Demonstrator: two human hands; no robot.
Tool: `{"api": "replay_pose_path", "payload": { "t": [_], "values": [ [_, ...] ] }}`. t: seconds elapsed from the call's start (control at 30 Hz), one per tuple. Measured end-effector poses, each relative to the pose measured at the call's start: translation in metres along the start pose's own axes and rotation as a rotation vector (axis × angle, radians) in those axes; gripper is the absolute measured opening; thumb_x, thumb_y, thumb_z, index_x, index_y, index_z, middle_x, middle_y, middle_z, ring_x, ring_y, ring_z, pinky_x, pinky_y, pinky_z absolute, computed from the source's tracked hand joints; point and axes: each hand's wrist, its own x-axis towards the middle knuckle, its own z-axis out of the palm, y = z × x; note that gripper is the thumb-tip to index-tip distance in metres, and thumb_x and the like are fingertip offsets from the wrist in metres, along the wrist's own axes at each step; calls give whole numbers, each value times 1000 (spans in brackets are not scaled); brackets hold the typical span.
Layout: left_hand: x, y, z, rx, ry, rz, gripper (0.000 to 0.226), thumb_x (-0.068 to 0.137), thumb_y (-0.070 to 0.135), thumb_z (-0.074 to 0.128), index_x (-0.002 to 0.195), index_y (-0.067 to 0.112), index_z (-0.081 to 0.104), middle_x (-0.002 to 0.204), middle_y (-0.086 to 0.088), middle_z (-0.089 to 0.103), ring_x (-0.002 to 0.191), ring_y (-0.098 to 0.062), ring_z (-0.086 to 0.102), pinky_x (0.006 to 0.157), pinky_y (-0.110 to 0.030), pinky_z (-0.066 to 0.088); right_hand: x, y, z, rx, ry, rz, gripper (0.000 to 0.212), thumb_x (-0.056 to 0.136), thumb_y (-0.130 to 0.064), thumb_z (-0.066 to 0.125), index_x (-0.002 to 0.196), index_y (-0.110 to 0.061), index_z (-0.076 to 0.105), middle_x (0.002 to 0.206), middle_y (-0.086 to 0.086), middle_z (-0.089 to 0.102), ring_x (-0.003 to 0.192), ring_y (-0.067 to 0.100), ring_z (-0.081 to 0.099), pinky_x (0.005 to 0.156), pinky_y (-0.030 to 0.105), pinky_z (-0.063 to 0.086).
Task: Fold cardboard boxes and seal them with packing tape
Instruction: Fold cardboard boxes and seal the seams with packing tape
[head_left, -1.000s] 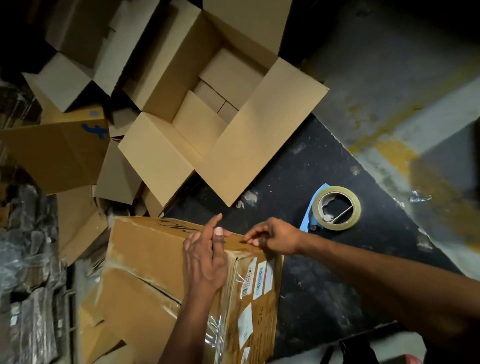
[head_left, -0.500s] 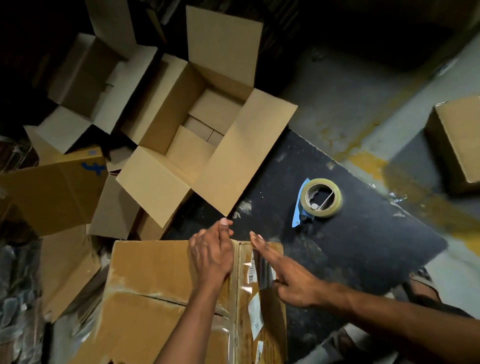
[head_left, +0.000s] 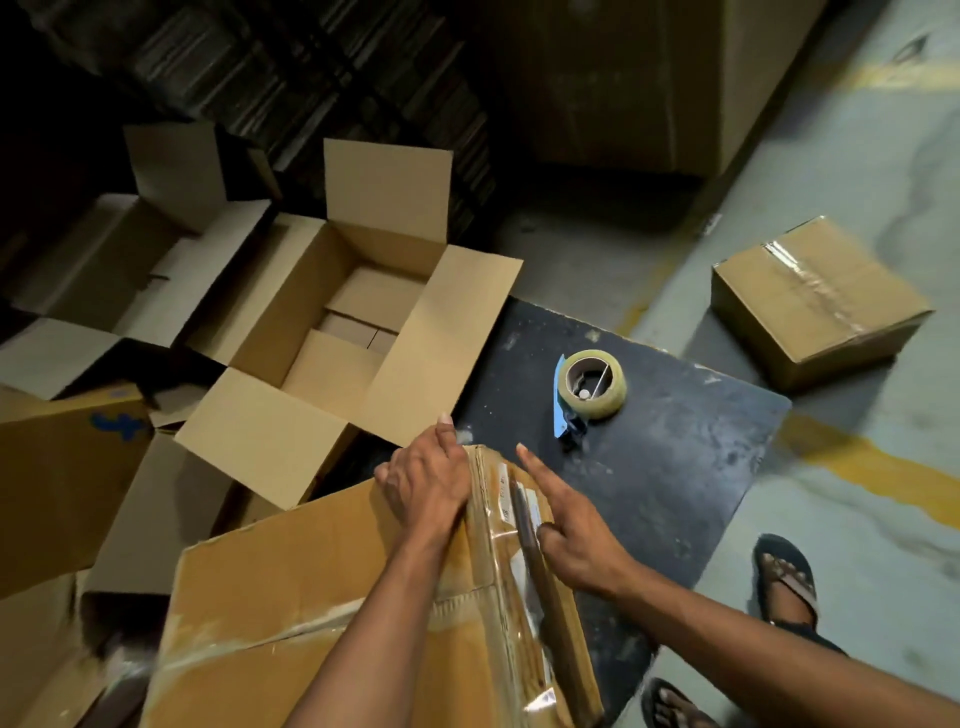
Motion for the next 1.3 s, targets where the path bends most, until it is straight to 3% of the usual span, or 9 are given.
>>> {"api": "replay_pose_path", "payload": {
  "t": [0.17, 0.27, 0.37, 0.47, 0.57, 0.73, 1.0, 1.17, 1.3],
  "values": [
    [2, 1, -1, 43, 3, -2, 61, 110, 51, 19, 121, 22, 71, 133, -9, 67, 130, -32, 53, 109, -49, 25, 20, -17, 25, 46, -47, -68, 90, 88, -5, 54, 164, -20, 10, 171, -5, 10, 157, 5, 8, 129, 35, 16],
    [0, 0, -1, 44, -2, 19, 62, 110, 51, 17, 122, 21, 70, 134, -9, 67, 130, -32, 53, 109, -49, 24, 3, -13, 26, 23, -67, -83, 99, 72, -6, 41, 163, -23, 6, 172, -6, 1, 158, 5, 0, 129, 28, 8],
    [-5, -2, 0, 51, -7, 27, 63, 110, 52, 17, 126, 20, 68, 138, -9, 65, 133, -31, 51, 111, -49, 22, -13, -8, 12, -98, -72, -154, 101, 65, -5, 34, 163, -27, 19, 171, -10, 10, 157, 4, 2, 127, 25, 9],
    [-8, -3, -2, 44, -5, 44, 64, 110, 52, 16, 129, 19, 68, 137, -11, 65, 133, -31, 51, 111, -47, 23, -16, -5, 0, -20, -11, -89, 82, 75, -5, 40, 150, -34, 52, 160, -15, 42, 150, -2, 29, 125, 30, 26],
    [-8, -2, -4, 42, -11, 52, 64, 110, 52, 16, 127, 18, 68, 136, -12, 65, 132, -32, 51, 110, -48, 24, 3, -25, -18, 260, 141, 74, 36, 97, -36, 66, 133, -32, 69, 133, -14, 68, 121, -5, 60, 110, 38, 50],
    [-5, -7, -1, 53, 7, 94, 69, 109, 56, 13, 121, 20, 70, 128, -12, 69, 126, -35, 56, 108, -52, 28, 51, -60, -27, 271, -64, 111, 63, 74, -84, 67, 113, -36, 79, 112, -18, 76, 107, -4, 67, 100, 30, 51],
    [-3, -4, -1, 57, -14, 55, 71, 109, 57, 14, 126, 15, 68, 131, -15, 67, 129, -34, 52, 112, -50, 24, 74, -14, -27, 494, -221, 74, 23, 90, -24, 78, 112, -19, 80, 104, -1, 80, 93, 7, 71, 85, 23, 56],
    [-3, -5, -1, 74, -10, 61, 72, 109, 57, 14, 125, 15, 70, 130, -16, 67, 128, -36, 53, 111, -50, 26, 79, 0, -24, 564, -216, 98, 25, 93, -12, 75, 117, -4, 76, 77, -3, 75, 60, 4, 59, 56, 18, 48],
    [-5, -3, -2, 61, -2, 56, 70, 109, 56, 15, 121, 15, 71, 128, -17, 68, 126, -36, 54, 111, -50, 26, 78, 9, -30, 466, -276, 148, 27, 99, -6, 65, 123, -13, 75, 97, -4, 78, 83, 7, 68, 75, 29, 56]
  ]
}}
